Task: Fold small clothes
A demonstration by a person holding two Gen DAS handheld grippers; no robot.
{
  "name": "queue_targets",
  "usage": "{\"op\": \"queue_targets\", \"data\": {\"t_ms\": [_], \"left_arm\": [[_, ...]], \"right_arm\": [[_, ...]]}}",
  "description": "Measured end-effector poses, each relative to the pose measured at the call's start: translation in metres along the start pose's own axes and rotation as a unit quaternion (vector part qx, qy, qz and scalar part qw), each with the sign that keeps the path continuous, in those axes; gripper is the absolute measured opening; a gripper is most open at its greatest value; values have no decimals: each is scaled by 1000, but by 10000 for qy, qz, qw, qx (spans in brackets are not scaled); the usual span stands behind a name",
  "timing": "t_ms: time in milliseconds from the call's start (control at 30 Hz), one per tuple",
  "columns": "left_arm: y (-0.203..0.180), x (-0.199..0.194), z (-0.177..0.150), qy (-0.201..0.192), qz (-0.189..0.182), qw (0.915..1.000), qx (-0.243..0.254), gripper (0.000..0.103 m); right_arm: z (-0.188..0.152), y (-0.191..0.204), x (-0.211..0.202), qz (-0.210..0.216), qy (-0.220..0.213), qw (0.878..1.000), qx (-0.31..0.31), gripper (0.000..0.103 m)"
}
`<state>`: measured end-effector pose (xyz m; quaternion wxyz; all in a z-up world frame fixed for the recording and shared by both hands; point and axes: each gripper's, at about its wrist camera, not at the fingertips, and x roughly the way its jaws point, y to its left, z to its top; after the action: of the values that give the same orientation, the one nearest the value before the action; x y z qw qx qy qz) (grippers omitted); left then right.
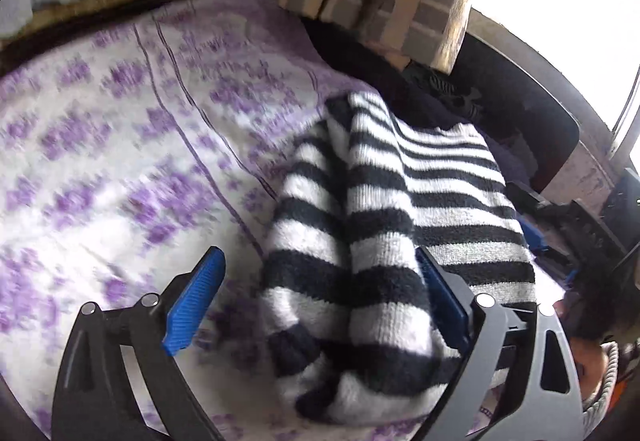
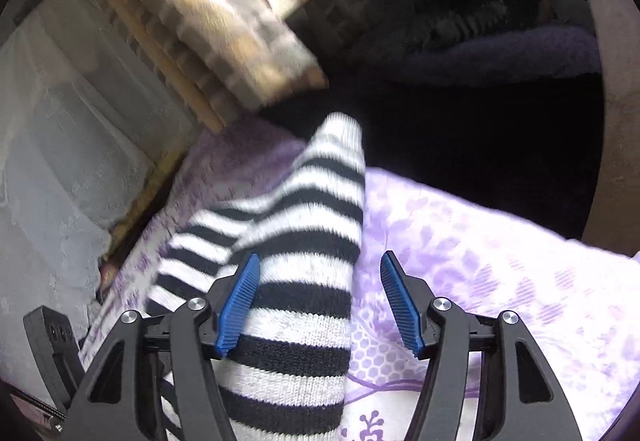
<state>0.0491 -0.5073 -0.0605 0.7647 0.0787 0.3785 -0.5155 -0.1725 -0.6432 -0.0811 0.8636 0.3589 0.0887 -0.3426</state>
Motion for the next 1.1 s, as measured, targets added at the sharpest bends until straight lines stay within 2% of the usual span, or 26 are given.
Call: {"op": "queue_targets", "data": {"t_ms": [67,133,200,267,367,433,533,633,733,867,967,1100], "left_arm": [[3,-14,4,-304,130,9994,41,92],[10,-16,9,-331,273,9991,-31,94],[17,-4,10,-137,362,9992,-75,97],[26,6,4,-41,466,9989,-86,99],[43,24,-2,184,60,9987,-478,99],[42,21,-2,181,111,9987,-462,99],[23,-1,-4,-133,525,9985,-87,98],[12,-18,-12,-352,680,9969,192,98],[16,-10,-18,-243,630,9976,156,99],[22,-5,-17,-190,573,9982,3,99],[15,-18,-20,-314,639,9974,115,98],[11,-39,-27,-417,633,9969,230,98]], "right_arm": [[4,18,-12,225,-313,9986,-365,55],[1,42,-11,248,-323,9945,-962,50],[-8,54,4,-23,-8,9905,-1375,38],[-14,47,31,-358,604,9883,-1351,29],[-11,38,37,-306,714,9904,-1147,24],[-15,42,33,-356,571,9893,-1291,24],[-18,50,9,-197,226,9895,-1411,27],[-28,55,-1,-151,260,9884,-1489,27],[-35,53,4,-393,425,9859,-1570,29],[-37,58,5,-463,368,9840,-1682,31],[-38,59,-3,-537,307,9843,-1655,32],[-44,57,-24,-666,230,9853,-1558,42]]}}
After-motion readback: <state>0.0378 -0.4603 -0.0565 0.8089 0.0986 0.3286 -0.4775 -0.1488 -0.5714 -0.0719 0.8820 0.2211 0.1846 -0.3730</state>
